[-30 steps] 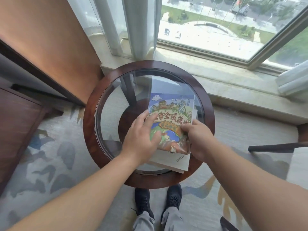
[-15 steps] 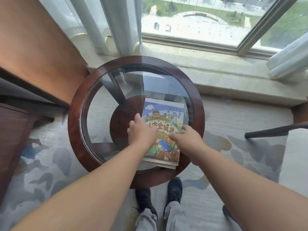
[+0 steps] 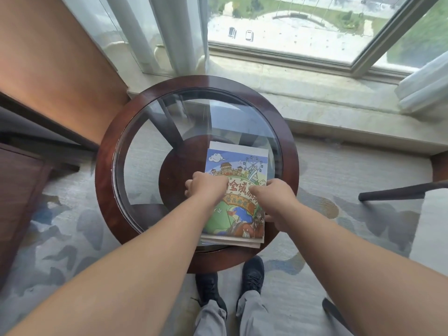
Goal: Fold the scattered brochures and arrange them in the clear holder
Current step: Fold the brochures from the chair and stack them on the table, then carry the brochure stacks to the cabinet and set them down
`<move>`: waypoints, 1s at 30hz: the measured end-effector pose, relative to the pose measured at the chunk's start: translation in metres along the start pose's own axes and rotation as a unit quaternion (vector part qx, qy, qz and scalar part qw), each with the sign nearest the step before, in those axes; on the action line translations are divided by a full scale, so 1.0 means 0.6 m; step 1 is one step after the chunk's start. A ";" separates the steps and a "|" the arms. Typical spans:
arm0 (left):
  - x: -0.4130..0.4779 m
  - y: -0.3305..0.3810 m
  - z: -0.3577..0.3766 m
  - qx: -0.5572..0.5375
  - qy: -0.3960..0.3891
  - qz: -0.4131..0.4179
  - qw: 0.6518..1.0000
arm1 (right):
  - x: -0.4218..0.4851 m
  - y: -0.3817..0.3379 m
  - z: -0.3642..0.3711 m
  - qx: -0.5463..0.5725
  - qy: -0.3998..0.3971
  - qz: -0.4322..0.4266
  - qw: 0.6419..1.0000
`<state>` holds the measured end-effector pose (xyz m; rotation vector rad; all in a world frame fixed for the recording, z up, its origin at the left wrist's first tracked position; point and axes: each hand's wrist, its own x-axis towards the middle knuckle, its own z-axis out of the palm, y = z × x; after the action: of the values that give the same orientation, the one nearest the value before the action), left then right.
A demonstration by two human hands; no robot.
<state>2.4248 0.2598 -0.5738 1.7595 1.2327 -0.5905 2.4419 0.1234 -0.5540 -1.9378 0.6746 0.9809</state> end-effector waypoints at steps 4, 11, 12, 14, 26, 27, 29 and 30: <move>-0.005 -0.006 0.007 -0.069 -0.013 0.028 0.997 | 0.004 0.000 -0.002 0.010 -0.006 0.001 1.000; -0.032 -0.025 -0.017 -0.163 -0.024 0.068 0.984 | -0.015 -0.008 -0.020 0.021 -0.035 0.001 0.999; -0.042 -0.023 -0.024 -0.183 -0.026 0.070 0.980 | -0.021 -0.014 -0.023 0.023 -0.038 -0.003 0.999; -0.063 -0.017 -0.042 -0.231 -0.030 0.072 0.970 | -0.036 -0.031 -0.030 0.019 -0.043 -0.023 0.999; -0.269 0.051 -0.276 -0.327 0.036 0.131 0.935 | -0.279 -0.204 -0.047 -0.110 -0.038 -0.255 0.960; -0.289 0.053 -0.300 -0.336 0.049 0.137 0.931 | -0.305 -0.221 -0.042 -0.128 -0.037 -0.278 0.951; -0.324 0.053 -0.348 -0.347 0.074 0.150 0.923 | -0.355 -0.253 -0.029 -0.164 -0.033 -0.323 0.931; -0.341 0.052 -0.370 -0.354 0.084 0.157 0.918 | -0.380 -0.269 -0.023 -0.180 -0.031 -0.346 0.920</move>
<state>2.3504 0.3462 -0.2925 1.3449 1.0569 0.1953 2.4421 0.2125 -0.2892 -2.2062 -0.2631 0.7292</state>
